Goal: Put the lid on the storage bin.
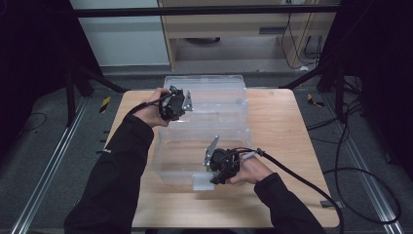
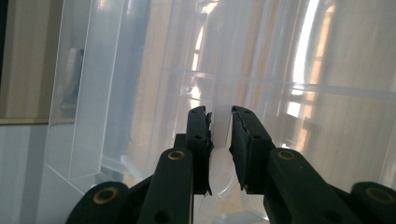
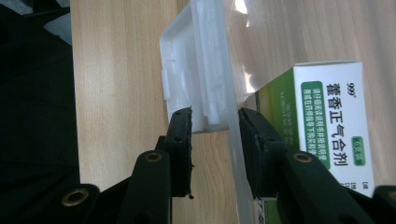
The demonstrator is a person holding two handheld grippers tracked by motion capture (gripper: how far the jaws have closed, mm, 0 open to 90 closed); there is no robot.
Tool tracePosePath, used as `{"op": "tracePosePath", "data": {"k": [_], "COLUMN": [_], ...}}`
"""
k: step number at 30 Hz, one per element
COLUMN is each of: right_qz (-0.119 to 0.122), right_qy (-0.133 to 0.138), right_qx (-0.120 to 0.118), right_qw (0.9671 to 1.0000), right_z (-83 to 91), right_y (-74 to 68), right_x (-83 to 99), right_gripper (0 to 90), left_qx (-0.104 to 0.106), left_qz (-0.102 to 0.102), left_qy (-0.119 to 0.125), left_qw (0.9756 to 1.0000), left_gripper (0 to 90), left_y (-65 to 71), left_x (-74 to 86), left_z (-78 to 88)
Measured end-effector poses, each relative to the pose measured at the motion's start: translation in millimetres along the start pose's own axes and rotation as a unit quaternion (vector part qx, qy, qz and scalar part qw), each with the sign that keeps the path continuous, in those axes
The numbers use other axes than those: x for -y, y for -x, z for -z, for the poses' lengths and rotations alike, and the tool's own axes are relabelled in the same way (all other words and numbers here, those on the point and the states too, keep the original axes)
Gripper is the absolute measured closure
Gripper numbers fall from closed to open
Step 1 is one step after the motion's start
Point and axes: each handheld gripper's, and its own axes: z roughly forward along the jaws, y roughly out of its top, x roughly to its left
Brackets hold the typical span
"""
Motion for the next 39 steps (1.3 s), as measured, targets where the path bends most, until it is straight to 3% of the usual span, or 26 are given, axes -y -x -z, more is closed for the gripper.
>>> {"op": "tracePosePath", "data": {"k": [4,12,30,39], "right_qz": [-0.006,-0.005,-0.004,-0.002], "right_qy": [0.003,0.003,0.005,0.004], "right_qx": [-0.001,0.001,-0.001,-0.002], "right_qw": [1.0000,1.0000,1.0000,1.0000], "right_z": [-0.4,-0.4,-0.2,-0.2], "right_y": [0.6,0.0,0.1,0.4], "right_x": [0.1,0.3,0.7,0.4], "right_gripper": [66.2,66.2,65.9,65.9], "left_qx": [0.005,0.002,-0.006,-0.005], "left_qz": [0.005,-0.006,-0.006,-0.010], "left_qy": [0.010,-0.003,-0.014,-0.025], "left_qw": [0.9999,1.0000,0.9999,0.9996], "left_gripper": [80.7,82.7,72.8,73.3], "left_y": [-1.4,0.2,-3.1,-3.8], "left_x": [0.5,-4.2,-2.0,-3.7], "left_z": [5.9,7.0,-2.6,-7.4]}}
